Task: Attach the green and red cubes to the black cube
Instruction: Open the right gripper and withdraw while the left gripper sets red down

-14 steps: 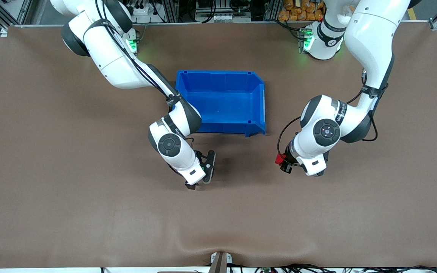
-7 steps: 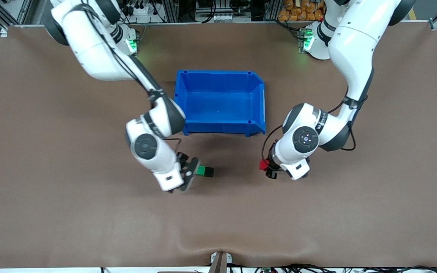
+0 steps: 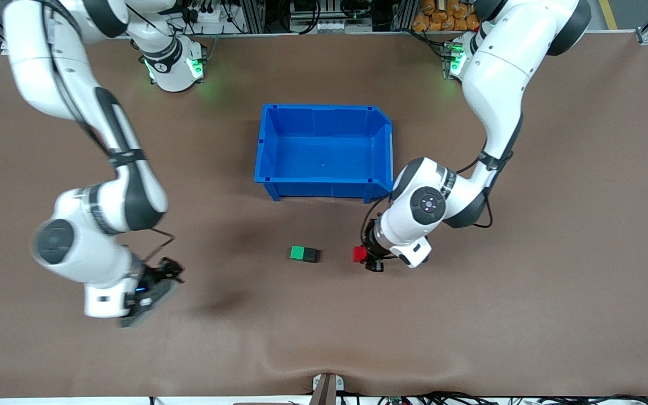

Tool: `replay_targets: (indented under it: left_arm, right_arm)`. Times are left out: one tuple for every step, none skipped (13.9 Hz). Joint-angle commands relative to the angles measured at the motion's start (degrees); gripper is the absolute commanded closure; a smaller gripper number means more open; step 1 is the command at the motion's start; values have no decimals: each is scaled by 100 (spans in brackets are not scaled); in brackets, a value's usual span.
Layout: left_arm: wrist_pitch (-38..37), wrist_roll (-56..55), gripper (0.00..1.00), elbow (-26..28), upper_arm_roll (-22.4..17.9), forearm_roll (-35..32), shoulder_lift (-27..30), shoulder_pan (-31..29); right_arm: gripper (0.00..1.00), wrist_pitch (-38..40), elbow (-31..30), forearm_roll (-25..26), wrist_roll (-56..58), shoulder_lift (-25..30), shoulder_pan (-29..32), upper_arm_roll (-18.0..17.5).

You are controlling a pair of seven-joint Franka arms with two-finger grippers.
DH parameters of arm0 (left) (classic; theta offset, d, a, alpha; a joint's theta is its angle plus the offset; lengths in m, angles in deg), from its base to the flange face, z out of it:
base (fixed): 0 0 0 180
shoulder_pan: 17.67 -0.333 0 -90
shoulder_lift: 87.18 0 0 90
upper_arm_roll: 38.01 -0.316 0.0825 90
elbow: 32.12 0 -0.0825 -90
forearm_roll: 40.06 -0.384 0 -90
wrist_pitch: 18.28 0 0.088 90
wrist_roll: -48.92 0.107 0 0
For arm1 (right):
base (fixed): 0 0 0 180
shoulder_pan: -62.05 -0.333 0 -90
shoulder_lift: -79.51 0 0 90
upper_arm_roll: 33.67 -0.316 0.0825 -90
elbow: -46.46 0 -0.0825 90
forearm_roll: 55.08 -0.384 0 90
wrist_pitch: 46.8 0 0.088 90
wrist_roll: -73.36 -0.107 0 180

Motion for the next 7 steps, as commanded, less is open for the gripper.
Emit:
replay_targets:
  left_arm:
    - [158, -262, 100, -279, -44, 239, -245, 110]
    - [307, -420, 100, -306, -35, 248, -306, 128]
    - [440, -517, 100, -332, -26, 266, -350, 137]
    - [580, -579, 100, -358, -17, 336, -438, 163]
    - [695, -571, 100, -472, -17, 493, -534, 224]
    - [713, -553, 100, -629, -26, 521, -675, 303]
    - [713, -553, 100, -692, -35, 521, -737, 365]
  right_arm:
    - [0, 32, -943, 66, -705, 886, 73, 209]
    - [0, 23, -1241, 66, -907, 1167, 73, 298]
    - [0, 32, -1575, 66, -1109, 1466, 81, 377]
    - [0, 32, -1970, 66, -1337, 1826, 73, 438]
    - [0, 32, -2418, 66, -1592, 2212, 81, 456]
    - [0, 32, -2866, 66, -1847, 2642, 73, 457]
    - [0, 67, -3271, 66, -2067, 3047, 73, 457]
